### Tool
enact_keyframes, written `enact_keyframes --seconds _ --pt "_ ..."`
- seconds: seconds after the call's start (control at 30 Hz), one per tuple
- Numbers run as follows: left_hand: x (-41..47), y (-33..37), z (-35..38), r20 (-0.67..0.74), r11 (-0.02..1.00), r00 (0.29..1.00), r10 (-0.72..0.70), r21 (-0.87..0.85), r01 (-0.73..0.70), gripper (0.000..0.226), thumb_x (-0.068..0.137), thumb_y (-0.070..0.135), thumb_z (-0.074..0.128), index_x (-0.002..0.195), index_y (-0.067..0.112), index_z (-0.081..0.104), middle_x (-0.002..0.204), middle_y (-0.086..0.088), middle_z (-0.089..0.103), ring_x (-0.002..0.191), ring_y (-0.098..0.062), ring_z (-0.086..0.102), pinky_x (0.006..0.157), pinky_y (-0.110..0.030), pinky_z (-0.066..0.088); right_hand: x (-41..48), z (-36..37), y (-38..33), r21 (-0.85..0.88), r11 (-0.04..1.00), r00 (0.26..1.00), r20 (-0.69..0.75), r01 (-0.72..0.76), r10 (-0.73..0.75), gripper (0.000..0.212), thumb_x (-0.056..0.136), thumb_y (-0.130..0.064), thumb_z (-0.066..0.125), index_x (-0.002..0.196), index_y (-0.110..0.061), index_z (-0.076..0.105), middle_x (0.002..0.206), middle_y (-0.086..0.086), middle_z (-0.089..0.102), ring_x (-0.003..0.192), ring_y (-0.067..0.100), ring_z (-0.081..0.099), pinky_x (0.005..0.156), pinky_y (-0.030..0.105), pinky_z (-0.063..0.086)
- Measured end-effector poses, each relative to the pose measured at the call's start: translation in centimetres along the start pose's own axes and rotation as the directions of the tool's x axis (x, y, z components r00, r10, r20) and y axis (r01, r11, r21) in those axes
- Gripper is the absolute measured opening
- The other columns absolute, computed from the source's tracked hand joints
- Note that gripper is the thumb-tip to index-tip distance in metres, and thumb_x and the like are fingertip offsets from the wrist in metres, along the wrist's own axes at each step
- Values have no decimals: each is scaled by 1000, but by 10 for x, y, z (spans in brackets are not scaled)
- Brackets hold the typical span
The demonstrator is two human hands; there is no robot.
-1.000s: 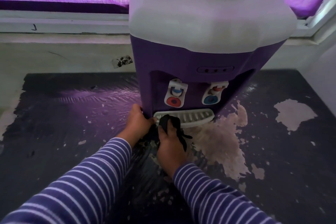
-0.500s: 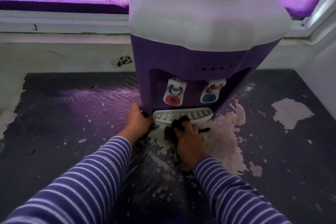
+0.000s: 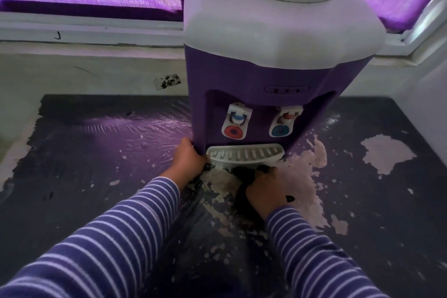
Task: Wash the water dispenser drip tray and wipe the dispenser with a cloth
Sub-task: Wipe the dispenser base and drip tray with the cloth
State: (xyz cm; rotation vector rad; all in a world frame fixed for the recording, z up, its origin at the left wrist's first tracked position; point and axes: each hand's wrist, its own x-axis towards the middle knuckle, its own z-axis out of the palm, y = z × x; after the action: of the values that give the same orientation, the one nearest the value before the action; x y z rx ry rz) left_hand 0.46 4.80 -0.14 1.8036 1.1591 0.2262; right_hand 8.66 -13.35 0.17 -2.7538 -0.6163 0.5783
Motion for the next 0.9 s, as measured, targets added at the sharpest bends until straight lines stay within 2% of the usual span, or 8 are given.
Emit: enact_keyframes --seconds 0.23,0.3,0.37,0.47,0.57,0.7,0.8,0.9 --pt "-13 -7 -7 88 986 994 -63 -148 76 34 85 11 64 116 8 50 94 -10 65 84 -26 63 72 -36 51 -11 14 -59 197 967 956 211 164 -205 32 87 -22 50 114 -11 63 120 22 55 105 35 54 90 32 43" --pt "-21 -5 -11 102 971 992 -80 -219 101 14 92 19 55 100 8 57 84 -13 60 69 -24 58 63 -33 47 -15 9 -66 339 927 953 189 164 -238 30 85 -21 55 111 -12 66 114 19 61 104 34 58 91 35 47" --pt "-32 -3 -16 155 920 983 -98 -362 149 26 95 34 48 80 14 55 73 -13 55 55 -20 52 52 -28 40 -19 5 -69 447 881 958 148 156 -245 25 84 -19 57 104 -9 67 106 19 65 101 34 60 90 40 48" --pt "-49 0 -24 306 847 947 -97 -474 240 37 90 53 49 88 19 63 70 -1 65 59 -17 61 51 -24 45 -25 0 -70 514 850 967 140 114 -215 32 85 -24 58 114 -14 65 113 19 60 99 34 60 90 39 50" --pt "-64 3 -27 390 817 920 -25 -523 243 30 88 38 62 107 15 66 88 0 76 74 -11 72 54 -18 52 -33 -4 -68 530 834 954 141 153 -265 49 81 -30 59 129 -22 57 126 11 56 110 27 58 97 39 48" --pt "-80 9 -31 275 770 961 -9 -611 182 32 88 2 58 120 8 56 105 -13 69 85 -20 69 63 -23 54 -42 -8 -63 552 808 941 116 206 -319 60 76 -17 59 135 -21 52 132 6 44 118 27 52 103 42 43" --pt "-91 15 -35 206 735 978 -15 -661 151 28 91 -3 48 116 9 54 100 -13 65 84 -19 63 65 -23 53 -42 -9 -63 611 754 938 52 242 -343 61 73 -5 54 131 -23 53 131 9 46 111 29 56 98 45 48" --pt "-101 20 -46 181 747 983 -21 -651 136 26 92 2 47 116 9 53 96 -14 64 82 -22 62 68 -29 52 -42 -14 -65 654 713 923 60 252 -380 77 75 -7 55 144 -30 32 141 1 36 120 15 45 97 32 46"
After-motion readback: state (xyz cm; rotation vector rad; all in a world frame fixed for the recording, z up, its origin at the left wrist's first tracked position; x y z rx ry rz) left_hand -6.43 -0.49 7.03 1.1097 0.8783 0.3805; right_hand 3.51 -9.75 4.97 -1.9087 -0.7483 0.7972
